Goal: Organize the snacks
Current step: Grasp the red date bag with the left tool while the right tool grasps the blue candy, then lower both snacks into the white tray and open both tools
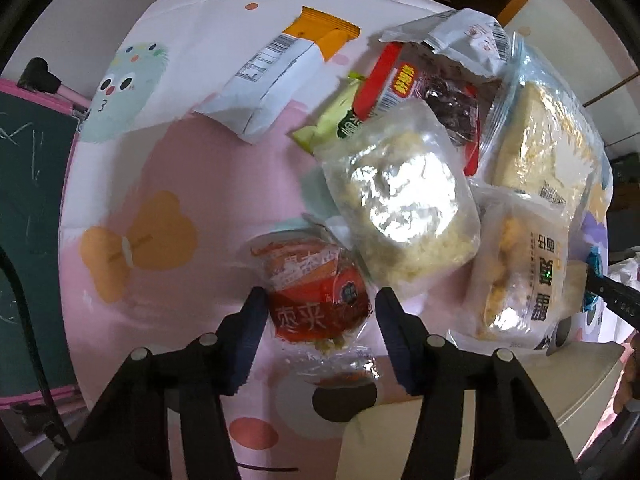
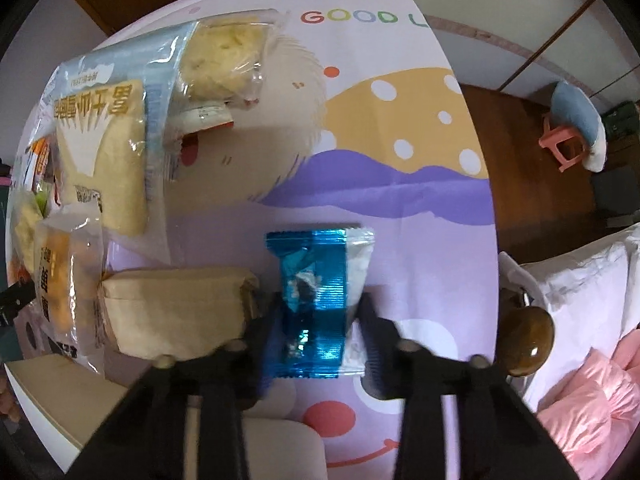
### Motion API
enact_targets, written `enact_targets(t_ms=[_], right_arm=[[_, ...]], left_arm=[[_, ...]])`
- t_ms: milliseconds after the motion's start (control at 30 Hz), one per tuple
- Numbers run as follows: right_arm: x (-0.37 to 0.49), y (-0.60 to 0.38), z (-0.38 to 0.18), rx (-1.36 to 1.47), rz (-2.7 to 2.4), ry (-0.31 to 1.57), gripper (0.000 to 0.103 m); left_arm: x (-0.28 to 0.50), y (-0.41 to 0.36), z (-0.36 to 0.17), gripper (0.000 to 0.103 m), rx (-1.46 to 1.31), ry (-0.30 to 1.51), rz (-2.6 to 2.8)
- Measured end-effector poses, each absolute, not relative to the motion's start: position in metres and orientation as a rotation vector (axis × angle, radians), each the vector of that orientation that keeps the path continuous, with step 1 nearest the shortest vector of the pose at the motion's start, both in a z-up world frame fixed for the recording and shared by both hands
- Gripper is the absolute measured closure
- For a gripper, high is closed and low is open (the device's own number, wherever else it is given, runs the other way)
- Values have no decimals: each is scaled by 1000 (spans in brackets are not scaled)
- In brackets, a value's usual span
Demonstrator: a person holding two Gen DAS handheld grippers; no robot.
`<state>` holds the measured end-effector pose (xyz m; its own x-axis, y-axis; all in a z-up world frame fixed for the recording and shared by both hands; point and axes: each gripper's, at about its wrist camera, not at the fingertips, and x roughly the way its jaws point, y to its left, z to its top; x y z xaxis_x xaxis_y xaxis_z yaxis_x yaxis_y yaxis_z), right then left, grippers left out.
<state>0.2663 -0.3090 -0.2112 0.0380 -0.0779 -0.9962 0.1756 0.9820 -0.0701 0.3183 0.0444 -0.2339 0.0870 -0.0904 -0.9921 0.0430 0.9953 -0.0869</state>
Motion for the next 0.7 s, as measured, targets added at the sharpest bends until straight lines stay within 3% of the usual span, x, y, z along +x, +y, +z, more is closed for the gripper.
enact_targets(t_ms=[300,700], right_arm=[[249,-287,-171,38,-223,1386,74],[138,-232,6,71,-11,982,74]], left_arm=[[286,34,-189,53,-18,1328,-35],[146,-4,19,53,84,846,-179]])
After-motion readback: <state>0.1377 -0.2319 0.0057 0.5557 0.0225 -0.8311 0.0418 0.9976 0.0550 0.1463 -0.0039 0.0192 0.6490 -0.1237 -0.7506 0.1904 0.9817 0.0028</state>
